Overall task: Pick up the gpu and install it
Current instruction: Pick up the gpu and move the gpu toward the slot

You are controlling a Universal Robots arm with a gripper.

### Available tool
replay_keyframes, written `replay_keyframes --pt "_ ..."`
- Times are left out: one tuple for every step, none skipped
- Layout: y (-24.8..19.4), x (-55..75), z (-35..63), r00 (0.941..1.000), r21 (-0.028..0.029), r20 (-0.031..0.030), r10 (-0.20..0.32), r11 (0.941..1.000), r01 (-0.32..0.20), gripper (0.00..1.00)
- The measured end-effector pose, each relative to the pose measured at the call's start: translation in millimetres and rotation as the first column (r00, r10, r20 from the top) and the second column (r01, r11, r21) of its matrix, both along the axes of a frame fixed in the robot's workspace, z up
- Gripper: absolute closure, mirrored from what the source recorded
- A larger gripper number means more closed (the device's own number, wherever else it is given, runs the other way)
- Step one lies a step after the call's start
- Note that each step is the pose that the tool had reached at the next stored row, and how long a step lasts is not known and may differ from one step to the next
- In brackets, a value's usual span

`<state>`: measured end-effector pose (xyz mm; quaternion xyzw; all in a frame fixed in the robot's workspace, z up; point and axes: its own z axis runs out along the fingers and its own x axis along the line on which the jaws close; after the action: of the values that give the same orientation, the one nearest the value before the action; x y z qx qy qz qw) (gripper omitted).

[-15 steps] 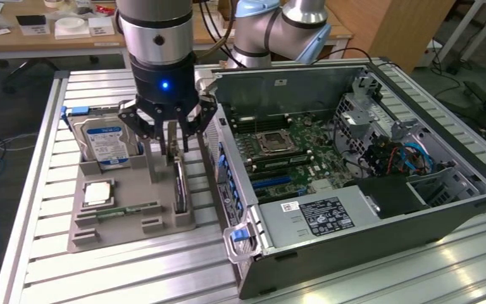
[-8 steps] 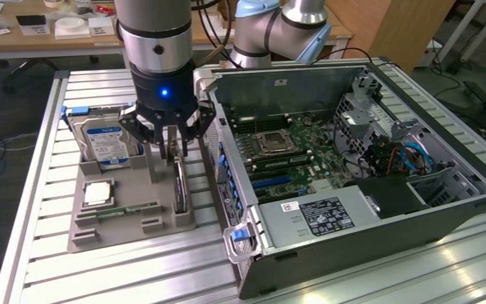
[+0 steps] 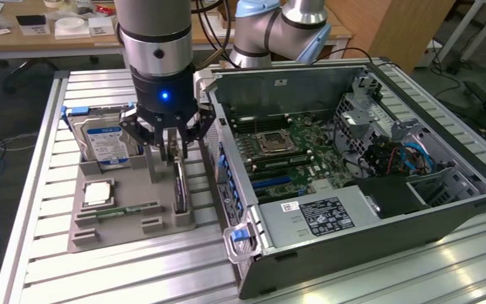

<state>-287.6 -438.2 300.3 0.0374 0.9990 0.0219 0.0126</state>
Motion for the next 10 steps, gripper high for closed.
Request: replay_keyframes --pt "0.0 0.0 0.0 1.0 0.0 0.0 0.0 1.0 0.0 0.58" --pt "0.0 0.0 0.0 1.0 0.0 0.0 0.0 1.0 0.0 0.58" --pt "0.0 0.0 -0.4 1.0 0.0001 0.0001 0.0 1.0 0.0 0.58" --pt "0.0 0.0 -1.0 1.0 0.0003 0.0004 0.0 1.0 0.0 0.58" --pt "0.0 0.0 -1.6 1.0 0.0003 0.0003 0.0 1.0 0.0 0.58" --pt "0.0 0.0 -2.2 1.0 0.0 0.0 0.0 1.0 0.0 0.58" --pt "0.0 0.0 -3.0 1.0 0.0001 0.0001 0.0 1.0 0.0 0.58" --pt "0.0 0.0 -3.7 1.0 0.0 0.0001 0.0 1.0 0.0 0.58" --pt "0.0 0.0 -4.4 1.0 0.0 0.0 0.0 1.0 0.0 0.58" --pt "0.0 0.0 -5.0 1.0 0.0 0.0 0.0 1.0 0.0 0.58"
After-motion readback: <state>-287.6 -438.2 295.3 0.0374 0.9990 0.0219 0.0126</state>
